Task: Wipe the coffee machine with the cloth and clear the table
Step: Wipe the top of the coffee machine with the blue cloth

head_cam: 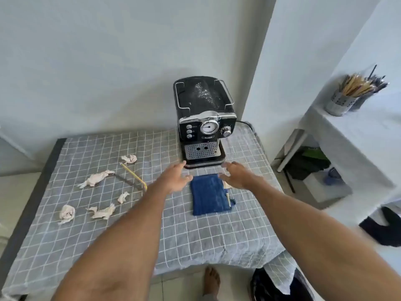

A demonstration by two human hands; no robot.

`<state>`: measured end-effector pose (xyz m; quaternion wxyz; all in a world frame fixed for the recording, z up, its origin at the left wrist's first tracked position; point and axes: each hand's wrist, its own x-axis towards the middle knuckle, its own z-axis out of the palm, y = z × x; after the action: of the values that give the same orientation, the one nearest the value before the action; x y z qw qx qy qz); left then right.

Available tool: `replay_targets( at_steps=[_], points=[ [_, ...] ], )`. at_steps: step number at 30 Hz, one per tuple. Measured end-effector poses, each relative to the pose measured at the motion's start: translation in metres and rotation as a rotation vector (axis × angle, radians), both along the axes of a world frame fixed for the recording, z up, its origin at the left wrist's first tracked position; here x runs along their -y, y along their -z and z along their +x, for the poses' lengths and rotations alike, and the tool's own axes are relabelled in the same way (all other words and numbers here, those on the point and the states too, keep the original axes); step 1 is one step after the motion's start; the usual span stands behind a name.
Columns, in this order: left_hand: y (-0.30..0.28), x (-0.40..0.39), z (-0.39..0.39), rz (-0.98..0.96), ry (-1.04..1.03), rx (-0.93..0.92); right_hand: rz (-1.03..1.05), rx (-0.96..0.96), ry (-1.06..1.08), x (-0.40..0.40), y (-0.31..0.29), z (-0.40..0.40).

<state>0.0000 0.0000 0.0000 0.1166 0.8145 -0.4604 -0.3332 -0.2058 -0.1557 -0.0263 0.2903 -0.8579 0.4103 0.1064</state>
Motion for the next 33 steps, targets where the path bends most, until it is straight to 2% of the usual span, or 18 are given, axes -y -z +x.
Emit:
replay_targets(
  at_steps=[6, 11, 16, 23, 29, 33],
  points=[
    [0.074, 0.036, -0.005, 0.069, -0.082, -0.084, 0.109, -0.054, 0.038, 0.023, 0.066, 0.002],
    [0.111, 0.05, -0.006, 0.144, -0.155, -0.121, 0.069, 0.012, 0.121, 0.035, 0.092, 0.009],
    [0.128, 0.062, -0.006, 0.101, -0.208, -0.049, 0.042, 0.12, 0.193, 0.041, 0.101, 0.009],
    [0.12, 0.058, -0.014, 0.005, -0.233, -0.079, 0.161, 0.095, 0.201, 0.036, 0.098, 0.016],
    [0.098, 0.039, -0.016, -0.131, -0.33, -0.231, 0.253, 0.264, 0.28, 0.023, 0.085, 0.006],
    [0.067, 0.013, -0.012, -0.22, -0.31, -0.274, 0.241, 0.377, 0.281, 0.003, 0.049, -0.004]
  ],
)
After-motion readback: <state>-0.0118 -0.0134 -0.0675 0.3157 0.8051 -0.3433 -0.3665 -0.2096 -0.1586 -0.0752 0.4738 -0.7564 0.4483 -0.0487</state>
